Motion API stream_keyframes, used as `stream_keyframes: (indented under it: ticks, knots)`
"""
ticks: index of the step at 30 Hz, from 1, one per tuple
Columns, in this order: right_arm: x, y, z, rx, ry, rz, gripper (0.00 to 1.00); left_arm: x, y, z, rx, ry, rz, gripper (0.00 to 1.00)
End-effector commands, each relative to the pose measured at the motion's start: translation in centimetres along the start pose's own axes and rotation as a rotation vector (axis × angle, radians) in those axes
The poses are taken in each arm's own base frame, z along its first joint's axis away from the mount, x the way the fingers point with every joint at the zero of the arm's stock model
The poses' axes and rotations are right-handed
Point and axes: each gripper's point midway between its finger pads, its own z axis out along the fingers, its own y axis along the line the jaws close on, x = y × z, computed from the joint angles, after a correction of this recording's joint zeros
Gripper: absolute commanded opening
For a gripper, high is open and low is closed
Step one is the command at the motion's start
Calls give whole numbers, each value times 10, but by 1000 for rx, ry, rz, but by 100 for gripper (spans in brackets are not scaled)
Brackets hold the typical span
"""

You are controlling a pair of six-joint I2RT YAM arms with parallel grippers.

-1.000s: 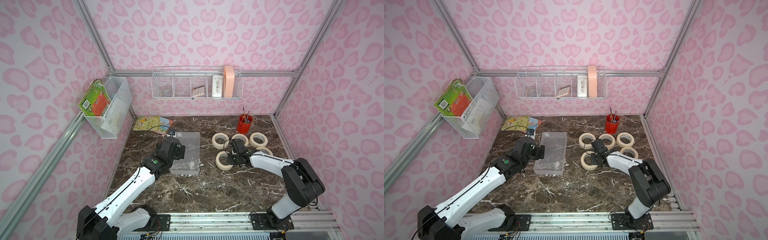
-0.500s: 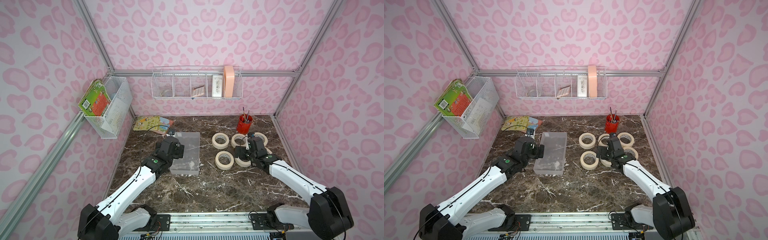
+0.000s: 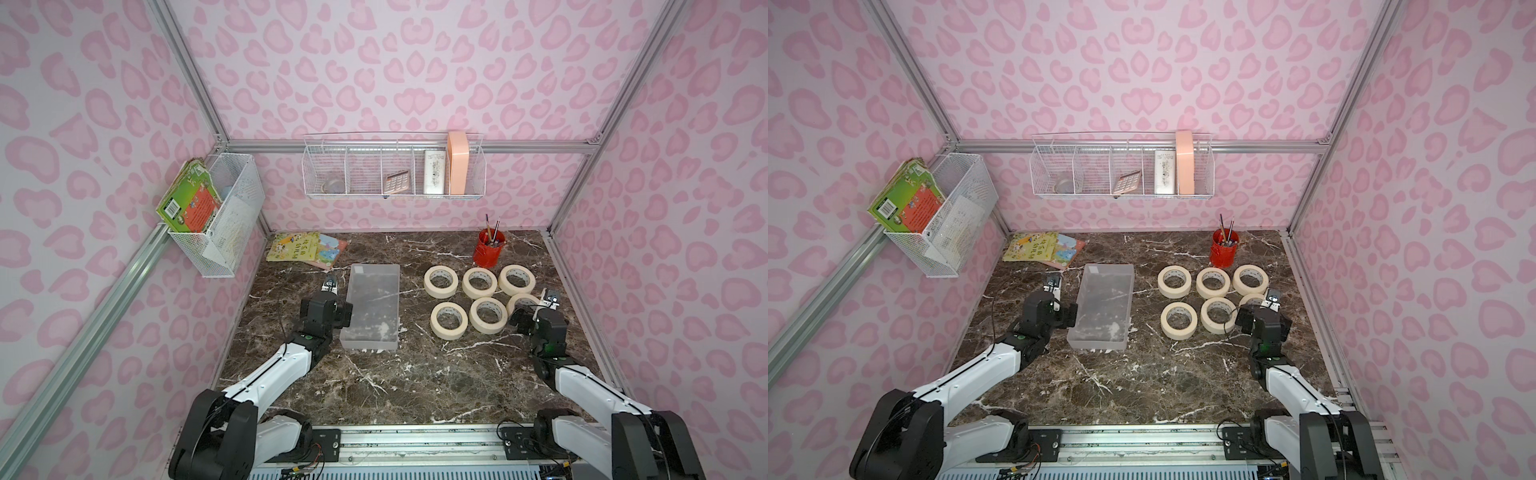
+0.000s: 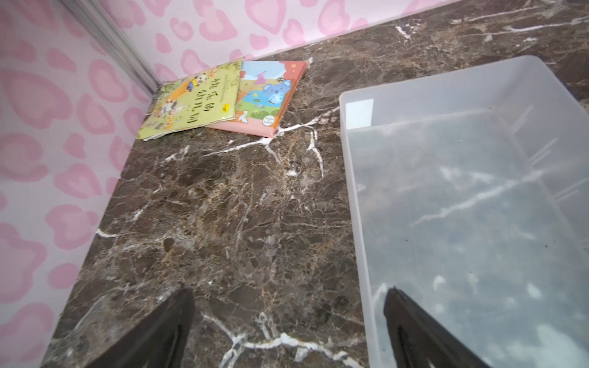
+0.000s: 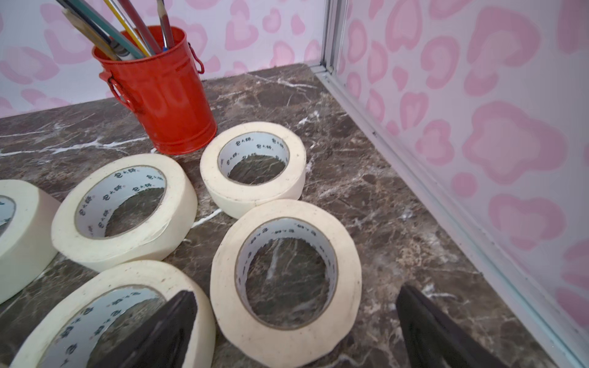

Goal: Take out the art tape in the storage box
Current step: Reset both arms

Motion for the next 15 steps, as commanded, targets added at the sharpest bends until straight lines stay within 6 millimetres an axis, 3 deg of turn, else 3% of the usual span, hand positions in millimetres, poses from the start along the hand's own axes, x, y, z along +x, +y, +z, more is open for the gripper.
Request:
stream_keyframes:
  ticks: [1, 7, 15]
  knots:
    - [-37, -3, -6, 13, -202, -31, 100, -31, -5, 7, 63, -165, -13, 98]
    - [-33, -2, -2, 14, -251, -45, 100, -22, -3, 19, 88, -140, 15, 98]
    - [-52, 3, 4, 16, -360, -34, 100, -6, 4, 47, 88, -145, -6, 98]
